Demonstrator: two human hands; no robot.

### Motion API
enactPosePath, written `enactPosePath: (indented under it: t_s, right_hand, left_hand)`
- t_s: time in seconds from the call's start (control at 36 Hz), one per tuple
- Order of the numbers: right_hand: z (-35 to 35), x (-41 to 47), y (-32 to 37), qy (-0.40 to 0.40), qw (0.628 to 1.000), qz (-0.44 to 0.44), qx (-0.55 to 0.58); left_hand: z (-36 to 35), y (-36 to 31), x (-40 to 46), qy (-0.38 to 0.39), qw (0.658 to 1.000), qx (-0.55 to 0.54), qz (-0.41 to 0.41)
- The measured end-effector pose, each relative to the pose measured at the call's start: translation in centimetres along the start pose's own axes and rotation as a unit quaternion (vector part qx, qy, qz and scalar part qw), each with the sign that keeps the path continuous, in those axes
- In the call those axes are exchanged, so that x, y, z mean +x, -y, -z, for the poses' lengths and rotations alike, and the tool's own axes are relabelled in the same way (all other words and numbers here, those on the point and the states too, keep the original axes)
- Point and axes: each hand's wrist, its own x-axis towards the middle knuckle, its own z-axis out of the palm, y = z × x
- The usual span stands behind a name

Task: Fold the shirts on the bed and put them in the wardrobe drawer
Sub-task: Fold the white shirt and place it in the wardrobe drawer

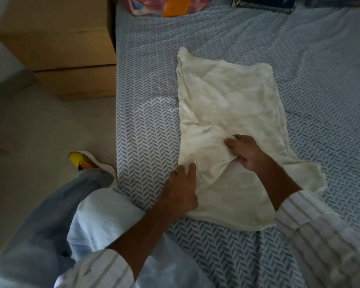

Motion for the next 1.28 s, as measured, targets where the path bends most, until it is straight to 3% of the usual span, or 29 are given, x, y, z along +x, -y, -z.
enactPosePath:
  t_s: [0.19, 0.31, 0.36, 0.44, 0.53, 0.64, 0.75, 0.89, 1.0, 1.06, 1.28]
  right_hand:
    - [2.6, -0.2, -0.6, -0.044, 0.999, 0.008, 0.023]
    - [3.8, 0.8, -2.2, -0.104, 0.988, 0.0, -0.112]
    - [3.7, 0.7, -2.3, -0.118, 0.961, 0.005, -0.25]
    - [2.6, 0.8, -0.7, -0.151, 0.885, 0.072, -0.435]
    - [0.5, 2.2, 1.2, -0.152, 0.843, 0.245, -0.455]
    - [-2.3, 6.4, 2.3, -0.034, 0.819, 0.274, -0.503]
    - [-2.9, 9.9, 1.6, -0.048, 0.837, 0.329, -0.435]
    - [-2.8, 13.0, -0.8, -0.092, 0.83, 0.42, -0.356]
    - [-2.9, 13.6, -1.7, -0.108, 0.825, 0.458, -0.311]
    - [-3.0, 14.0, -1.8, -0.113, 0.822, 0.466, -0.307]
    - [-2.9, 14.3, -1.6, -0.1, 0.818, 0.494, -0.277]
  left_hand:
    - [0.3, -0.2, -0.8, 0.038, 0.998, 0.035, -0.043]
    - [-0.6, -0.2, -0.9, 0.085, 0.993, 0.015, -0.08]
    - [-0.7, 0.1, -1.0, 0.09, 0.992, -0.009, -0.093]
    - [0.3, 0.9, 0.7, 0.048, 0.995, -0.048, -0.075]
    - [2.5, 2.0, 4.1, 0.011, 0.988, -0.154, -0.022]
    - [5.1, 3.4, 10.8, -0.03, 0.958, -0.281, 0.047]
    - [7.2, 5.1, 19.0, -0.086, 0.934, -0.332, 0.097]
    - [10.8, 7.3, 29.9, -0.131, 0.901, -0.388, 0.145]
    - [13.9, 7.2, 37.6, -0.131, 0.816, -0.525, 0.205]
    - [14.8, 7.3, 41.3, -0.131, 0.796, -0.549, 0.219]
    - [16.7, 5.6, 47.2, -0.117, 0.835, -0.487, 0.228]
